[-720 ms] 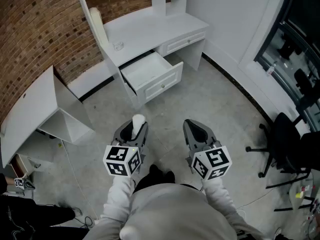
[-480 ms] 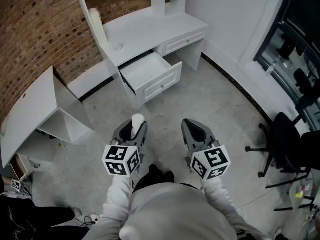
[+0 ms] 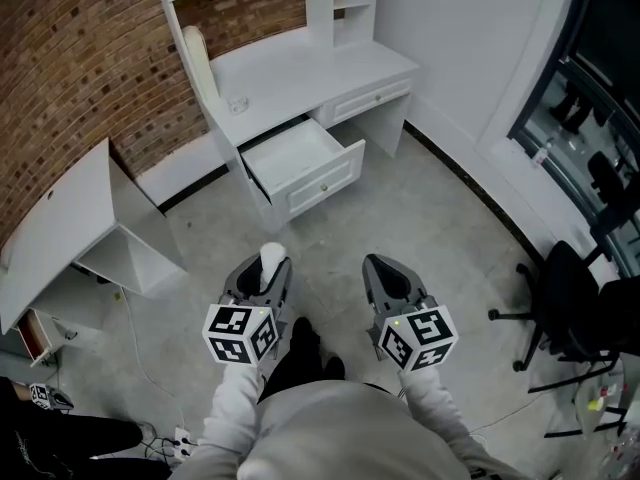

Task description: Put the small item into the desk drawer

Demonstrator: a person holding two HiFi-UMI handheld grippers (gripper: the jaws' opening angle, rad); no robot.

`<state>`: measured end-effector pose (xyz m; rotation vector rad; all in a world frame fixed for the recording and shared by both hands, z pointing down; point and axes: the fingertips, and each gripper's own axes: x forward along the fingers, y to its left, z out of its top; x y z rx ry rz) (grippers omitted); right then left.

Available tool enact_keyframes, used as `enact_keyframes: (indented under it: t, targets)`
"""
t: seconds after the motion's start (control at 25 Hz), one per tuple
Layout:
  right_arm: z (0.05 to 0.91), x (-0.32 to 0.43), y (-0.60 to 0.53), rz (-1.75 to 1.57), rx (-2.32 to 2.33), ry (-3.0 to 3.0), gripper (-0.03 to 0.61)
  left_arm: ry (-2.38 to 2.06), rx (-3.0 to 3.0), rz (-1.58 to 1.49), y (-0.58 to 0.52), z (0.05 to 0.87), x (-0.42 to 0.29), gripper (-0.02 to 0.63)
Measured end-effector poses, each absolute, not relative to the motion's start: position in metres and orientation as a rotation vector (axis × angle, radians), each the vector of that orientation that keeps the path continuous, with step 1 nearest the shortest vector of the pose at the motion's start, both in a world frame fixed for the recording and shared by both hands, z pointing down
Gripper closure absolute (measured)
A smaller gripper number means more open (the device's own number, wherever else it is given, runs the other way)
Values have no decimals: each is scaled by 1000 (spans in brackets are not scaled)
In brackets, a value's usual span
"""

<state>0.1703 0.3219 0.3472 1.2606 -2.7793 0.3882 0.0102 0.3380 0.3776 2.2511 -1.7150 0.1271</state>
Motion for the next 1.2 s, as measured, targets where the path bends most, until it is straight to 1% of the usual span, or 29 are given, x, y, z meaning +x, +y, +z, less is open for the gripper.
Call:
enact_keyframes:
  t: [0.48,1.2]
  targets:
    - [357,154,248,440,1310,-2755,551,-1757,2228,80,258,376,-30,433]
    - [360,53,70,424,1337,-2715,551,-1704,2252,9,76,380,-127,432]
